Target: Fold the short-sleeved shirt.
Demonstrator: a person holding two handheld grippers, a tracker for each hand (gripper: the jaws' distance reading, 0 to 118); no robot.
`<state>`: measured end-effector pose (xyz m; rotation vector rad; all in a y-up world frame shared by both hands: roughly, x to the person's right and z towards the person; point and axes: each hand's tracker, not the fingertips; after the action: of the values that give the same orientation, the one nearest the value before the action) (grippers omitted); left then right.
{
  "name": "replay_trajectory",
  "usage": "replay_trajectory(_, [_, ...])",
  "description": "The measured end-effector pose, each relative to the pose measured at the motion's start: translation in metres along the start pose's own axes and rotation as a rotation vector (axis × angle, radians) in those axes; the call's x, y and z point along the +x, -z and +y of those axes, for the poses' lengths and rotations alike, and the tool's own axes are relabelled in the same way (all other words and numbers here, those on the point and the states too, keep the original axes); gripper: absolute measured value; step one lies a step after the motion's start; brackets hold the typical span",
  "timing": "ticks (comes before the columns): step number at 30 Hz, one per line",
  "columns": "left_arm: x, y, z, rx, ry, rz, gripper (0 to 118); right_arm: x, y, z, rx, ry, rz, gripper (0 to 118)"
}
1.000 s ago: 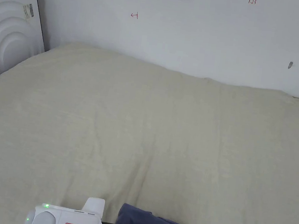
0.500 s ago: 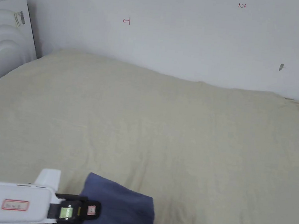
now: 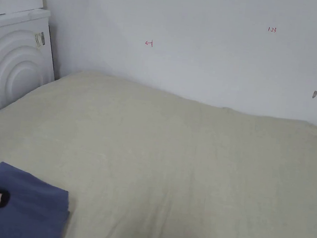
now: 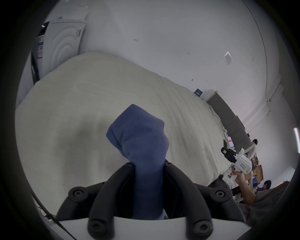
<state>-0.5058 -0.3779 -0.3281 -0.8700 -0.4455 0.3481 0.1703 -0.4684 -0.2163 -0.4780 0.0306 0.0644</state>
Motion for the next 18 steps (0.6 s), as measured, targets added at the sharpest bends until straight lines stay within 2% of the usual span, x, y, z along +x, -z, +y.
replay_trajectory(5, [-0.045, -0.010, 0.013, -0.113, 0.045, 0.145, 19, -0.006, 0.003, -0.002, -0.025, -0.011, -0.009, 0])
replay_trajectory(11, [-0.082, 0.009, 0.024, -0.192, -0.029, 0.423, 19, -0.013, 0.009, -0.005, -0.049, -0.022, -0.022, 0])
replay_trajectory(14, [-0.083, 0.035, 0.018, -0.287, -0.028, 0.560, 19, -0.018, 0.012, -0.007, -0.063, -0.028, -0.021, 0])
replay_trajectory(18, [-0.077, 0.064, 0.008, -0.310, -0.027, 0.618, 19, -0.024, 0.015, -0.008, -0.073, -0.040, -0.015, 0])
